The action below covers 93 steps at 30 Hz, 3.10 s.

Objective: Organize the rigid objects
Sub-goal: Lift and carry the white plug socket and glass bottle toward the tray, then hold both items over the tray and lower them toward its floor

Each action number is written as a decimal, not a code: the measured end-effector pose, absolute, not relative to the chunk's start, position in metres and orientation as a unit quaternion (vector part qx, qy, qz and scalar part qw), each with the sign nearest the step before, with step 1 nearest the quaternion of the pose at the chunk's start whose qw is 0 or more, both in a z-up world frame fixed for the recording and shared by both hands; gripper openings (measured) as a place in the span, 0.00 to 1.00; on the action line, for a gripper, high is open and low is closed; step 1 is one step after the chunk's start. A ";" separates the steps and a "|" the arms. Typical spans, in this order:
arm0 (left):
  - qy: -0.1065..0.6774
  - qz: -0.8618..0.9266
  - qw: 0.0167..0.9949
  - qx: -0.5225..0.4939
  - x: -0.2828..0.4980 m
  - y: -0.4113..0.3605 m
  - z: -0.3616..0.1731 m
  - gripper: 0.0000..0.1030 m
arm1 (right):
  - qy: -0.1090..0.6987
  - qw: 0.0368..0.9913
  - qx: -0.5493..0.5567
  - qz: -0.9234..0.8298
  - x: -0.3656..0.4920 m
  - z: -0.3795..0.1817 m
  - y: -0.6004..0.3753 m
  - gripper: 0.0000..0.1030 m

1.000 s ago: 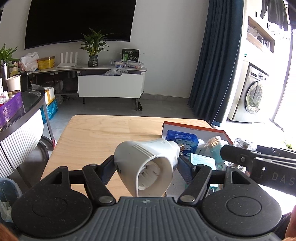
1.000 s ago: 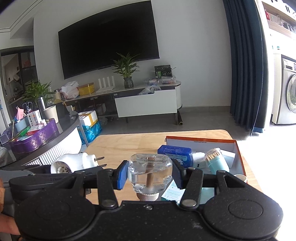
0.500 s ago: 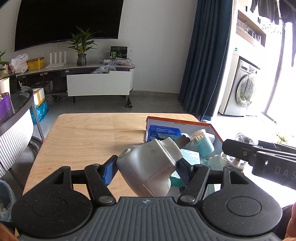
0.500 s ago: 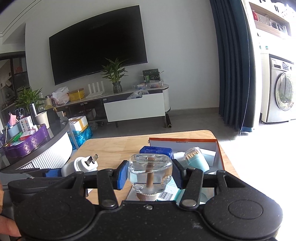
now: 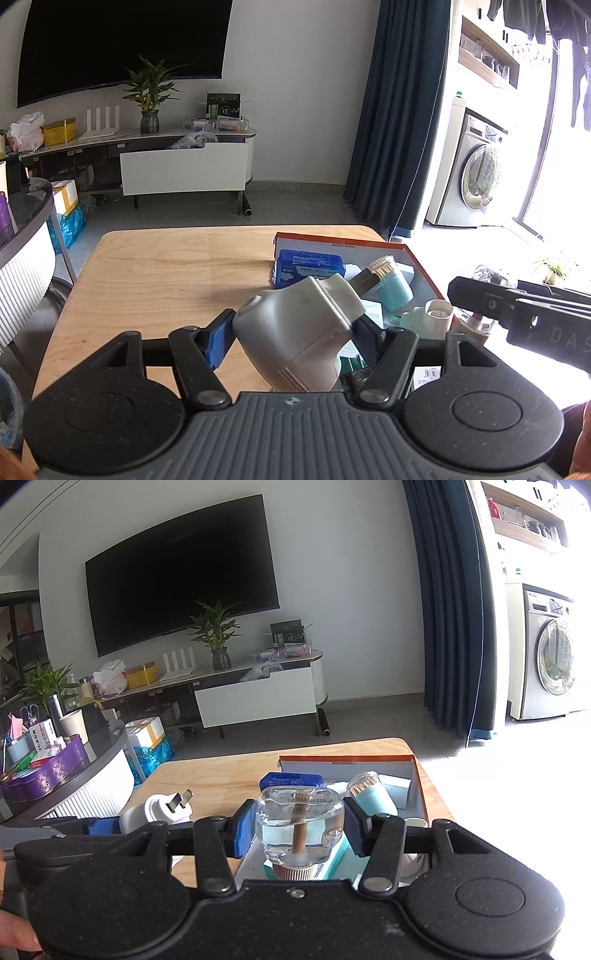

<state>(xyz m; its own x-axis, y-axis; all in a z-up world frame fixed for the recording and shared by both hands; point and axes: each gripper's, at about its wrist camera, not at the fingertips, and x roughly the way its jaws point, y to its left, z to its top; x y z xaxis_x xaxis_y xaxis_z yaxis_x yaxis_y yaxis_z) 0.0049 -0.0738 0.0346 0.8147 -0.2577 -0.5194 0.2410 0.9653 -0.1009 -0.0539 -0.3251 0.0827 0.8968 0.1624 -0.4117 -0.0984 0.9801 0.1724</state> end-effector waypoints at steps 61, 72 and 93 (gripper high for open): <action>0.295 -0.192 0.936 0.003 0.033 -0.116 0.031 0.66 | 0.221 0.972 0.079 0.017 -0.037 0.071 -0.351 0.58; 0.300 -0.197 0.933 0.005 0.040 -0.119 0.030 0.66 | 0.224 0.971 0.078 0.010 -0.034 0.069 -0.347 0.58; 0.316 -0.205 0.926 0.008 0.052 -0.126 0.022 0.66 | 0.238 0.968 0.078 0.006 -0.019 0.071 -0.348 0.58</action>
<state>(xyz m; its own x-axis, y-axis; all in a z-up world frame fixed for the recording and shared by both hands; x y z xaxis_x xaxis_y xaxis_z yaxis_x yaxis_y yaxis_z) 0.0522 -0.1263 0.0222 0.7155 -0.3749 -0.5895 0.3850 0.9157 -0.1151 -0.0188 -0.3478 0.0711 0.8864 0.0491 -0.4604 0.0253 0.9877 0.1540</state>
